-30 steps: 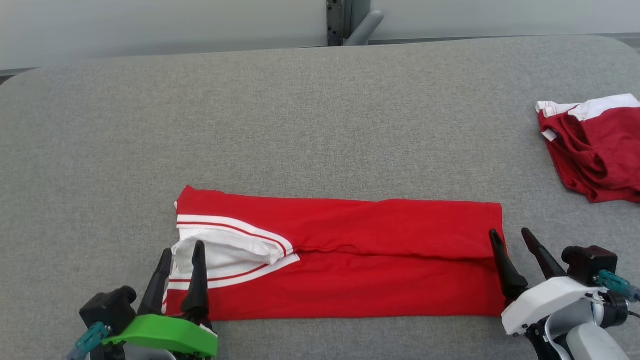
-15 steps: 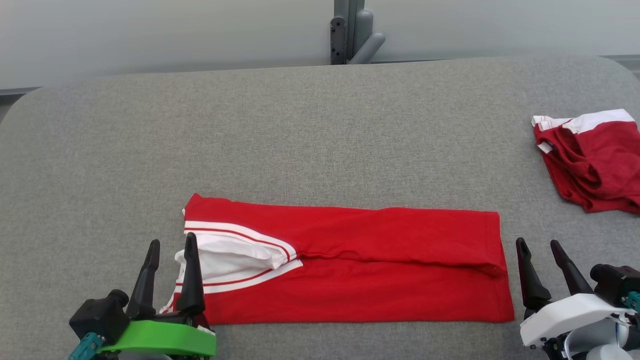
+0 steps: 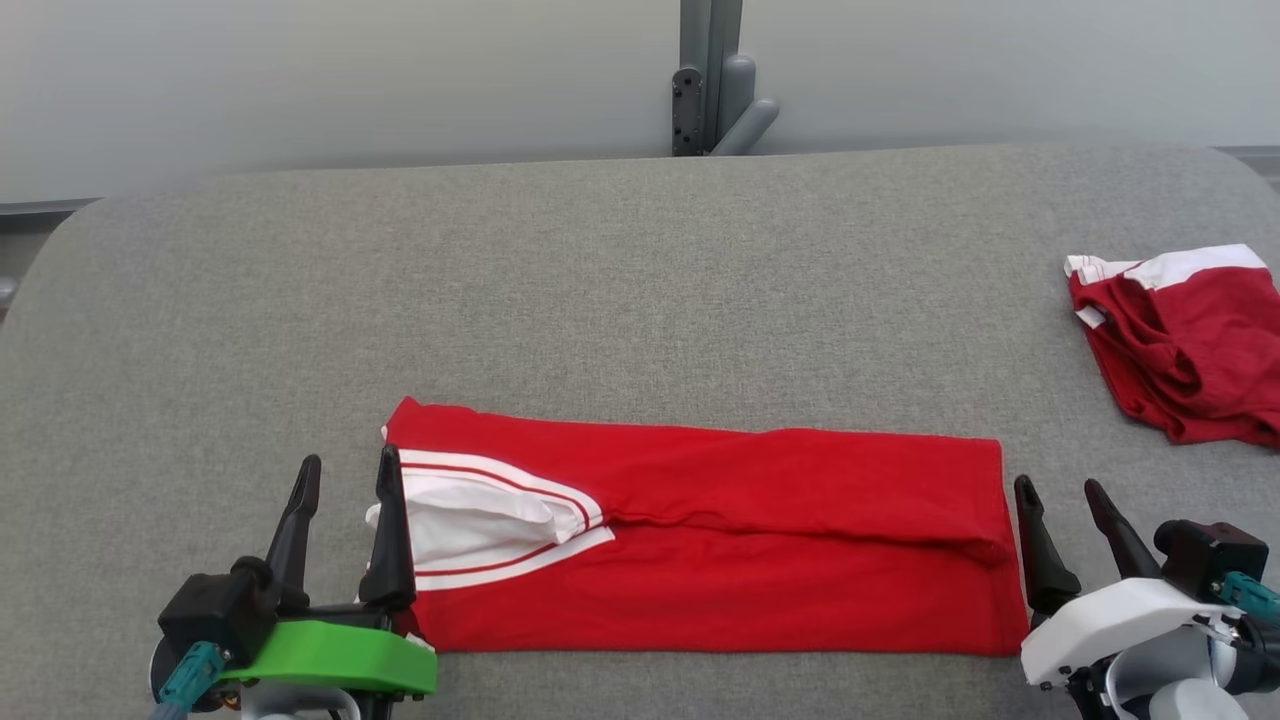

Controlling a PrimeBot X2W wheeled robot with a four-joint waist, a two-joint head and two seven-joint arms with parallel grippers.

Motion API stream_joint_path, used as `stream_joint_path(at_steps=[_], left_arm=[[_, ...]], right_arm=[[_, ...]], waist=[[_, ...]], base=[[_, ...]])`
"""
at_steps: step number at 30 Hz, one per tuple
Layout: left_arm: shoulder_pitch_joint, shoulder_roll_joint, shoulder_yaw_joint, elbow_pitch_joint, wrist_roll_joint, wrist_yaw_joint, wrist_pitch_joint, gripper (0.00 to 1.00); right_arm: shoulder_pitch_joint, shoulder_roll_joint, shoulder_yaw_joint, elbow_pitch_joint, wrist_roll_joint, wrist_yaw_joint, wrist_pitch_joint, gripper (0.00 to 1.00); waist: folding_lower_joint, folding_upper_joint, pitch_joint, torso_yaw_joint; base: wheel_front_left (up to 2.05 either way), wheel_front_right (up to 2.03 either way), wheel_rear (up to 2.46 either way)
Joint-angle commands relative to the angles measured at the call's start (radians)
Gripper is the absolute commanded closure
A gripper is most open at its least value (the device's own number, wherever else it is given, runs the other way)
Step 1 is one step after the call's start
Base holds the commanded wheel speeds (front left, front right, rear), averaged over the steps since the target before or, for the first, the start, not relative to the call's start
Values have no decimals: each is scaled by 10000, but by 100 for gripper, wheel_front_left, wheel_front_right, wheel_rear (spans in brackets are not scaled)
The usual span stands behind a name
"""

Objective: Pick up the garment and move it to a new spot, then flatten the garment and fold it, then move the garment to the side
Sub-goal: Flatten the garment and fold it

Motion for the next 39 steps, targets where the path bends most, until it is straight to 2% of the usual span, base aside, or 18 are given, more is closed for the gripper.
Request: stream_joint_path(at_steps=[1,11,21,28,29,30,33,34,39], left_arm=[[-172,21,40,85,214,10,-29,0],[-228,-82,82,514,641,-47,-29,0],[-155,-223,260,740,689,-171,-27,0],[-113,-315,376,743,642,-232,-27,0],[-99,-326,399,740,658,-239,-27,0],[-80,-335,415,738,673,-239,-29,0],[6,-361,454,769,698,-265,-27,0],[22,-373,456,780,698,-281,-27,0],[75,-402,478,827,733,-337,-27,0]], right_arm=[[-195,3,-41,187,-122,-16,-105,0],[-983,217,-499,2346,-785,-16,-433,0],[-1774,343,-613,4812,-692,-16,-615,0],[-1721,480,-393,5715,-536,-16,-589,0],[-1711,499,-328,5778,-491,-16,-610,6],[-1714,527,-253,5838,-422,-13,-655,53],[-1746,562,-109,5928,-237,-12,-720,91],[-1774,566,-73,5940,-167,-12,-751,100],[-1977,466,34,5788,150,-18,-910,100]], waist=[[1,33,-57,76],[1,33,-120,570],[1,33,-102,939],[1,33,-129,1001],[1,33,-131,995],[1,33,-133,983],[1,33,-157,931],[1,33,-166,915],[1,33,-247,827]], base=[[0,0,0],[0,0,0],[0,0,0],[0,0,0],[0,0,0],[0,0,0],[0,0,0],[0,0,0],[0,0,0]])
